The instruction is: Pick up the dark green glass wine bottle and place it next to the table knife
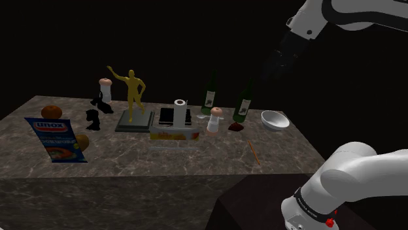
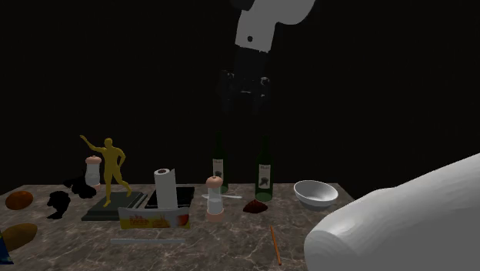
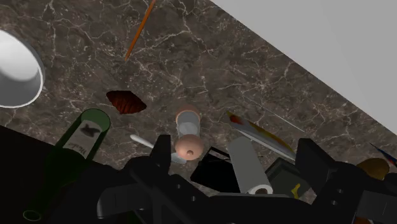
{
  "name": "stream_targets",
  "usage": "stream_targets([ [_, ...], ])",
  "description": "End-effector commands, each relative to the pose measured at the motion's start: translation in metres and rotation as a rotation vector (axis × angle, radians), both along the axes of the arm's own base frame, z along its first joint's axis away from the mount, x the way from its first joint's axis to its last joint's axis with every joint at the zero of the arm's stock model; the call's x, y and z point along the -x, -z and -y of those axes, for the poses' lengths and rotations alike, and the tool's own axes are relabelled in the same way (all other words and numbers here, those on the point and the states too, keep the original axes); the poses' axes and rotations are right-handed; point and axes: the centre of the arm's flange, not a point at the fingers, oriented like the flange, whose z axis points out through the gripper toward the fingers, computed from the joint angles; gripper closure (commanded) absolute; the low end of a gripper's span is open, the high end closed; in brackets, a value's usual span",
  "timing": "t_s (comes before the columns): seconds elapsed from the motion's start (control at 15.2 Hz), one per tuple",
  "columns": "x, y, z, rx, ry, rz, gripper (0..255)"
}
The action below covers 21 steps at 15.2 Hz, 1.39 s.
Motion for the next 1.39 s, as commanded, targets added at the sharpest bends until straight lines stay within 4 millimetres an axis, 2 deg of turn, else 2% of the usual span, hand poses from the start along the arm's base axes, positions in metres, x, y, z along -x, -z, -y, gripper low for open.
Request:
stream_targets([
  [0.0,0.000,0.000,0.000,0.000,0.000,0.000,0],
  [1.32,-0.148,0.095,0.186,0.103,-0.150,0.005,0],
])
